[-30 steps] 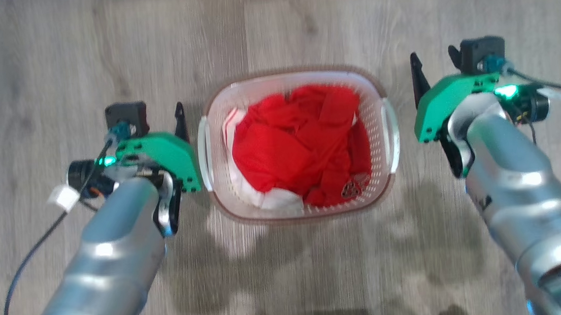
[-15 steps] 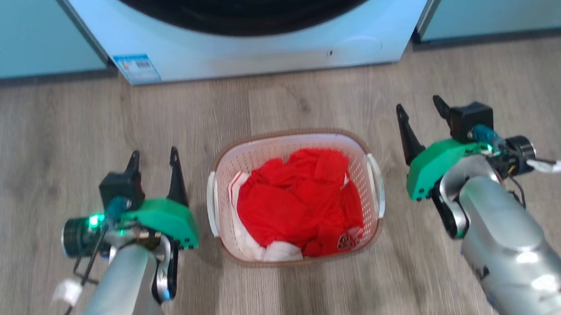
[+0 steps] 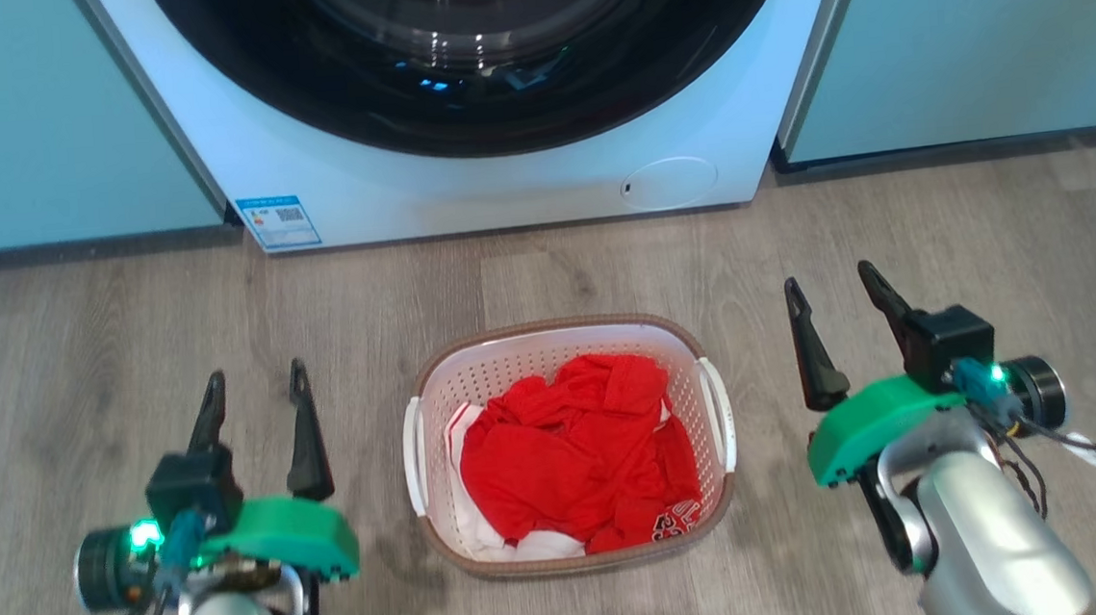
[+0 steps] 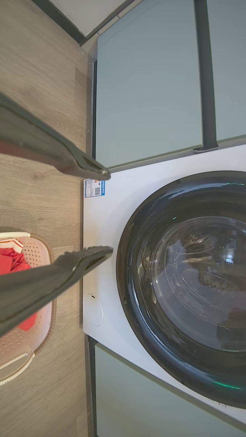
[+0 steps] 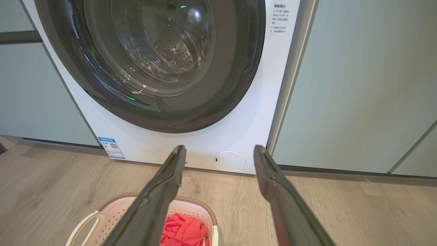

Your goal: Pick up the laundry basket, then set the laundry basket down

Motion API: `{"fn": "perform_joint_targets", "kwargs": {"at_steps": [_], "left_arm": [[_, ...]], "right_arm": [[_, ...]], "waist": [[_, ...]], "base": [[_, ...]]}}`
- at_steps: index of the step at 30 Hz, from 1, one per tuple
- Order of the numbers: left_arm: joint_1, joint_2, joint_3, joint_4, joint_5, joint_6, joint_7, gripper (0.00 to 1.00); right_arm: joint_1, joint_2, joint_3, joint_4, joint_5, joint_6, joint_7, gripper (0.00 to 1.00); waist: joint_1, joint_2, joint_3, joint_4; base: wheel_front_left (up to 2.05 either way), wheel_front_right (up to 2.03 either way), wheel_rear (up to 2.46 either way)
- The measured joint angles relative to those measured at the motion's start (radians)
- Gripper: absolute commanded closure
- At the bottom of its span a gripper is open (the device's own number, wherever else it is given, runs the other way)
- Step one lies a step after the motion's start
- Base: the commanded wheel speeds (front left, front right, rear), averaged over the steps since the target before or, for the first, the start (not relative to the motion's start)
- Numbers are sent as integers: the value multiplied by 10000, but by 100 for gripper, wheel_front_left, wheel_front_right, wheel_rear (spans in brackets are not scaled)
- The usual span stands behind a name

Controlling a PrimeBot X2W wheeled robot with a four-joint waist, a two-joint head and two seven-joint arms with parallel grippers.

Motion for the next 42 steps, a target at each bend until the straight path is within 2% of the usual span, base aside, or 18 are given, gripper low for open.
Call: {"fn": "perform_joint_targets", "kwargs": {"at_steps": [8,16,28,42], "left_arm": [[1235,-236,339,-947,397,-96,0,0],[1859,-337,535,-1227,570,-261,0,0],[2128,-466,631,-1239,729,-529,0,0],[2153,-525,855,-1411,995,-606,0,0]], "right_arm": [[1142,13,-215,-1304,-23,0,-10,0],[2050,50,-405,-1923,-38,0,-10,0],[2434,96,-594,-2142,-115,0,-10,0],[2434,98,-633,-2127,-82,0,-10,0]], "waist": [[0,0,-356,-125],[0,0,-654,-154],[0,0,-920,-154],[0,-1,-891,-216]], "base": [[0,0,0],[0,0,0],[0,0,0],[0,0,0]]}}
